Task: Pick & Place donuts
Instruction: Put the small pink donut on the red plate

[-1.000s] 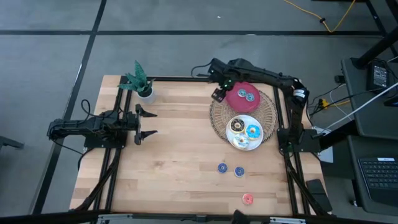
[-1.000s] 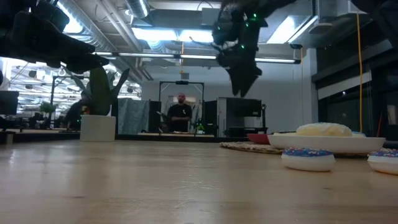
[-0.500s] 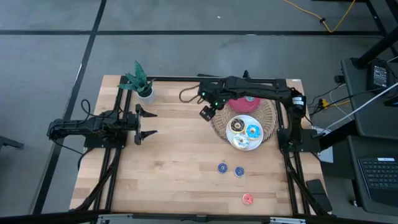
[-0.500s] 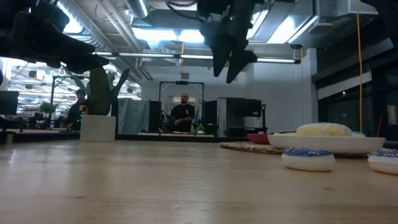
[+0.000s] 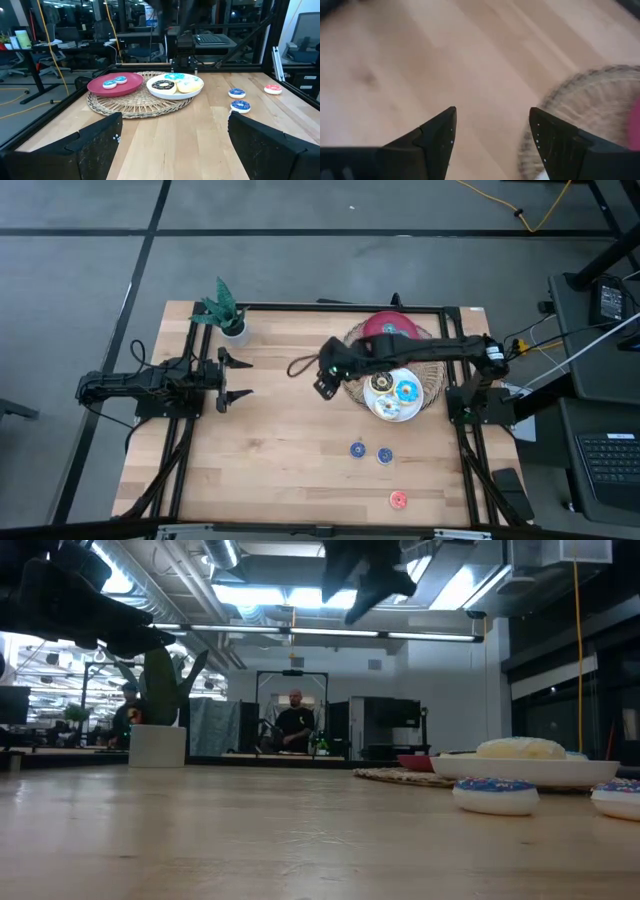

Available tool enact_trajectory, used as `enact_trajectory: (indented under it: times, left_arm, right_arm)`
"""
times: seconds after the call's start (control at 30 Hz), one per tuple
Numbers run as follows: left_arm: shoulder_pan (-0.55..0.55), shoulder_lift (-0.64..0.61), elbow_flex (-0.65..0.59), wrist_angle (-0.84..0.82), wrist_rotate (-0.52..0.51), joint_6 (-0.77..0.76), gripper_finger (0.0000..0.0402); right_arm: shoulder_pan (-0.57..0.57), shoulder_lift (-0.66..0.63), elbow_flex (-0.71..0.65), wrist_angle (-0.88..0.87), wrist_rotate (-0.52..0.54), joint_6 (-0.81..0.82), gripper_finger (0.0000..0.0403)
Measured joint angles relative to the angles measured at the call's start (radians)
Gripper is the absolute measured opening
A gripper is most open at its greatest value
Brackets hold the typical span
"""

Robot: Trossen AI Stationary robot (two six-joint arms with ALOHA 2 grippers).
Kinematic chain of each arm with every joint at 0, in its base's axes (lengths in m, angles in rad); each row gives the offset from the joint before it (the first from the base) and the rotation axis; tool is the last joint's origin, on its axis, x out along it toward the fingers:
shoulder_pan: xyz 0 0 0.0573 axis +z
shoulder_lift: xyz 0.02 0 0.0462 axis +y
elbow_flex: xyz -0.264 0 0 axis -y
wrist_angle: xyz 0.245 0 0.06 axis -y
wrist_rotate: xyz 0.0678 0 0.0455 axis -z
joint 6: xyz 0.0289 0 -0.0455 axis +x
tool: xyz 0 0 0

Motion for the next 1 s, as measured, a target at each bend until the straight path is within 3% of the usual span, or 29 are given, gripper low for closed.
enact_trajectory:
  times: [0.13, 0.47, 1.0]
  left_arm:
    - [0.000, 0.000, 0.000, 0.000, 0.000, 0.000, 0.0353]
    - [0.000, 0.000, 0.000, 0.000, 0.000, 0.000, 0.0353]
    - [0.000, 0.000, 0.000, 0.000, 0.000, 0.000, 0.0353]
  right_arm:
    - [0.061, -0.042, -0.061, 0.080, 0.022, 0.015, 0.0251]
    - [0.165, -0.150, -0.203, 0.068, 0.019, 0.057, 0.0251]
    - [0.310, -0.359, -0.517, 0.051, -0.068, 0.383, 0.0251]
